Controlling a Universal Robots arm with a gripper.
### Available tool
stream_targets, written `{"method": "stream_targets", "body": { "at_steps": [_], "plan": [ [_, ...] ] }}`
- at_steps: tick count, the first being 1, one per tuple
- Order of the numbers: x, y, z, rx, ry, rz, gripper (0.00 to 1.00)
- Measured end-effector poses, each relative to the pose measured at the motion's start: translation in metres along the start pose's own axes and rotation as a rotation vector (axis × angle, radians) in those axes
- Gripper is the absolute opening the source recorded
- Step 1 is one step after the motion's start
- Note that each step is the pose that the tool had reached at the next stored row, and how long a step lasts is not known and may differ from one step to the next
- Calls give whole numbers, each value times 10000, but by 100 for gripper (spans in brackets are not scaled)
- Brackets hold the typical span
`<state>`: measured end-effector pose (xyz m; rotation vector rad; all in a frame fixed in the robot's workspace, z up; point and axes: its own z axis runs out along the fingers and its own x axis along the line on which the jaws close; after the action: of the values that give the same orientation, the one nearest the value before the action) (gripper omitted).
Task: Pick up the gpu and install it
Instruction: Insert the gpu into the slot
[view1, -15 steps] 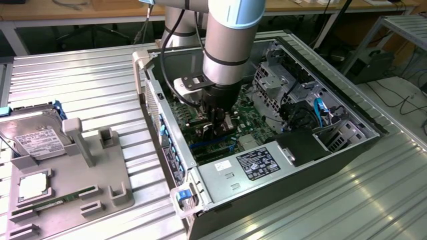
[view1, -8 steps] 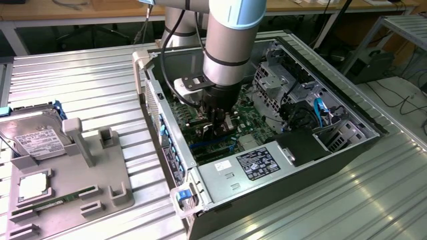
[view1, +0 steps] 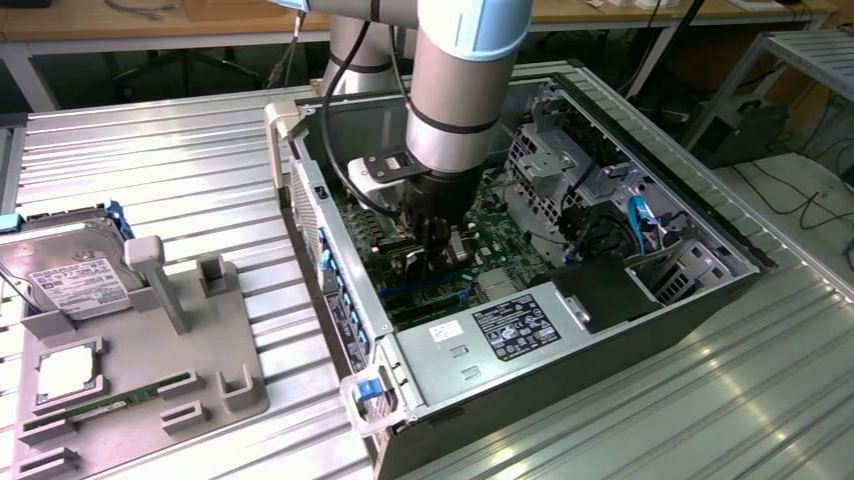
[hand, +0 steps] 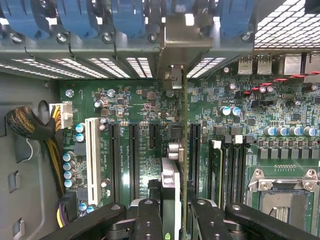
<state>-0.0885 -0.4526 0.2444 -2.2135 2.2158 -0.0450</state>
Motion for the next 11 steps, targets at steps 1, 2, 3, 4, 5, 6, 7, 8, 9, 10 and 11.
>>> {"method": "stream_targets", "body": {
  "at_steps": [1, 2, 3, 4, 5, 6, 7, 8, 9, 10, 11],
  "plan": [
    [0, 0, 0, -1, 1, 0, 28],
    [0, 0, 0, -1, 1, 0, 28],
    [0, 0, 0, -1, 1, 0, 28],
    [0, 0, 1, 0, 0, 0, 28],
    [0, 0, 1, -1, -2, 0, 28],
    [0, 0, 0, -9, -9, 0, 28],
    [0, -1, -3, -22, -26, -2, 28],
    [-1, -2, -6, -38, -41, -1, 28],
    [-1, -1, -9, -57, -52, -1, 28],
    [-1, -1, -9, -65, -57, 1, 28],
    [0, -1, -11, -69, -54, 1, 28]
  ]
}}
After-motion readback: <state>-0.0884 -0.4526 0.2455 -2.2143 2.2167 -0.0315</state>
